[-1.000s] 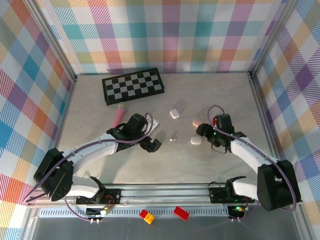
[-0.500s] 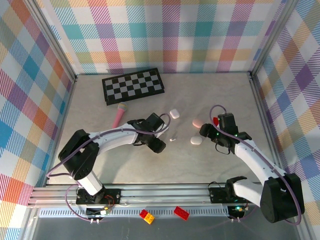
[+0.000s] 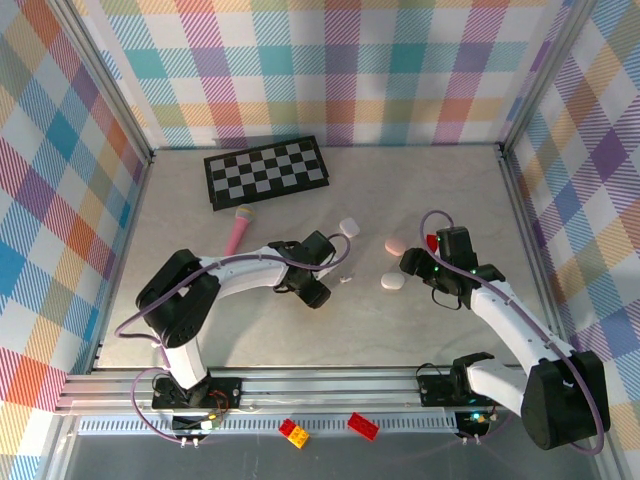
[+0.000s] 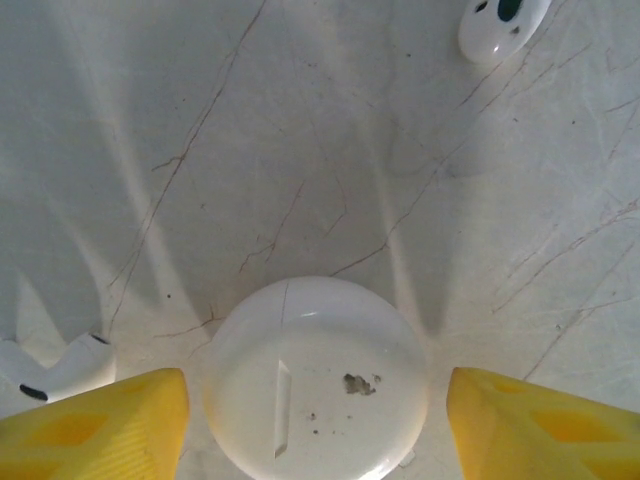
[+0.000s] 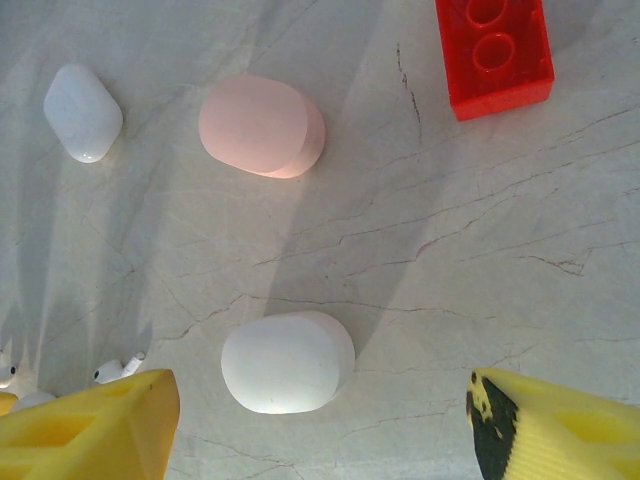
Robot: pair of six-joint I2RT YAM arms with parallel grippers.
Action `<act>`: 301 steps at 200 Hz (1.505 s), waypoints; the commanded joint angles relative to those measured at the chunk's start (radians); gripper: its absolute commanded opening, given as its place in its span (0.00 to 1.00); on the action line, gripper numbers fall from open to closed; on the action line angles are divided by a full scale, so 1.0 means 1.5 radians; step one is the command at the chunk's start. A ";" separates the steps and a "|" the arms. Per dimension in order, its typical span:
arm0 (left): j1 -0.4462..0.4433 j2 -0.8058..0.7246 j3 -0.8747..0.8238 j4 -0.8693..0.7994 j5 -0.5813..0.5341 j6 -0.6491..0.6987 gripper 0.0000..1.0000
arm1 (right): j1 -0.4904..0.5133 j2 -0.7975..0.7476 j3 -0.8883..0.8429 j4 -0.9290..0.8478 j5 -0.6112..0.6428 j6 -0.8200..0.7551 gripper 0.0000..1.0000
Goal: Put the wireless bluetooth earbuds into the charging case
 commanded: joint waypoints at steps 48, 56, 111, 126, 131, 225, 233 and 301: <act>-0.006 0.020 0.003 0.028 0.005 0.002 0.56 | -0.004 -0.019 0.024 -0.019 0.000 -0.013 0.75; -0.007 0.019 0.001 0.027 0.005 0.002 0.54 | -0.004 -0.021 0.028 -0.024 0.000 -0.013 0.75; -0.007 -0.051 -0.039 0.070 0.005 0.022 0.39 | -0.004 -0.060 0.070 -0.047 -0.029 -0.021 0.75; -0.014 -0.086 -0.059 0.121 0.013 0.052 0.38 | -0.004 -0.062 0.087 -0.043 -0.078 -0.029 0.75; -0.017 -0.098 -0.069 0.146 0.019 0.066 0.37 | -0.004 -0.059 0.092 -0.042 -0.097 -0.030 0.75; -0.045 -0.263 -0.183 0.430 0.148 0.256 0.34 | 0.011 0.075 0.130 0.034 -0.474 -0.042 0.76; -0.050 -0.268 -0.186 0.439 0.151 0.268 0.34 | 0.019 0.083 0.131 0.040 -0.490 -0.048 0.76; -0.072 -0.282 -0.168 0.433 0.170 0.304 0.35 | 0.104 0.145 0.168 0.047 -0.508 -0.083 0.73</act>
